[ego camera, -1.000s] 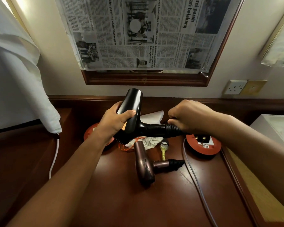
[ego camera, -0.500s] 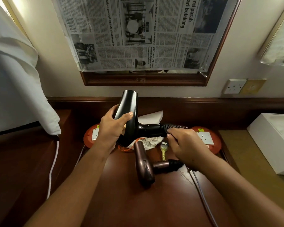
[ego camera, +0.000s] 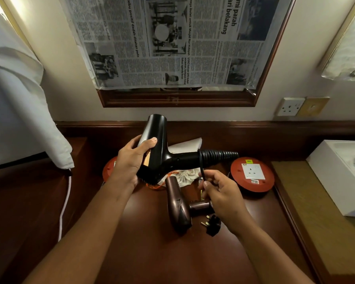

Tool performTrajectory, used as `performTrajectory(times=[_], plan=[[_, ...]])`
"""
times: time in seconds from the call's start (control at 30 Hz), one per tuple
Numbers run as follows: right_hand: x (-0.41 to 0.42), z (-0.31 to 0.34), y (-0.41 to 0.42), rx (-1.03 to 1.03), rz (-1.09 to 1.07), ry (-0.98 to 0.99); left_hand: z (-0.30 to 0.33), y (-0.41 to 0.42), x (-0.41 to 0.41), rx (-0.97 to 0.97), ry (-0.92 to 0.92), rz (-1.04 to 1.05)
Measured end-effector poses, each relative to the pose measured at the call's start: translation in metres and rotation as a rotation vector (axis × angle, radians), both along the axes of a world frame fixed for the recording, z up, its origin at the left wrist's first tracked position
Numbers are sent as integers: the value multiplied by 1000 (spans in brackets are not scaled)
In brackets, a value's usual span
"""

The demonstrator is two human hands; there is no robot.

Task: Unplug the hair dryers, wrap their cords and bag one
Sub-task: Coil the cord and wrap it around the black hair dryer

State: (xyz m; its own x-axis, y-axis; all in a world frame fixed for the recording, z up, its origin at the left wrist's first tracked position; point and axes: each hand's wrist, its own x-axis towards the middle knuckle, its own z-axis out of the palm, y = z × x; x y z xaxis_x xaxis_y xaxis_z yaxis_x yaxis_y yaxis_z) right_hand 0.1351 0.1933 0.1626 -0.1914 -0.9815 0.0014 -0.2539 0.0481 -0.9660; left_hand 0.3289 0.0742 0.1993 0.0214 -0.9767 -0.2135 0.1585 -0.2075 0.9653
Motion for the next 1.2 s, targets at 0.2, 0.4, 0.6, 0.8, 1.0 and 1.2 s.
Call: performTrajectory(times=[0.2,0.4,0.6,0.8,1.0,1.2], plan=[[1,-6,-6,78,-16,-151,3,1,0,29,39,-14],[-1,-9,-10,129,-5,-125,-1,-1,1,66,81,-31],[-1,-13,-10,174,2,-192,0,-3,5,89,98,-63],[1,-22,-12,192,23,-458,5,0,8,158,143,-136],[-9,-25,-18,66,19,-277,7,5,14,240,193,-225],[-21,-26,-23,48,-6,43,12,7,23,290,198,-345]])
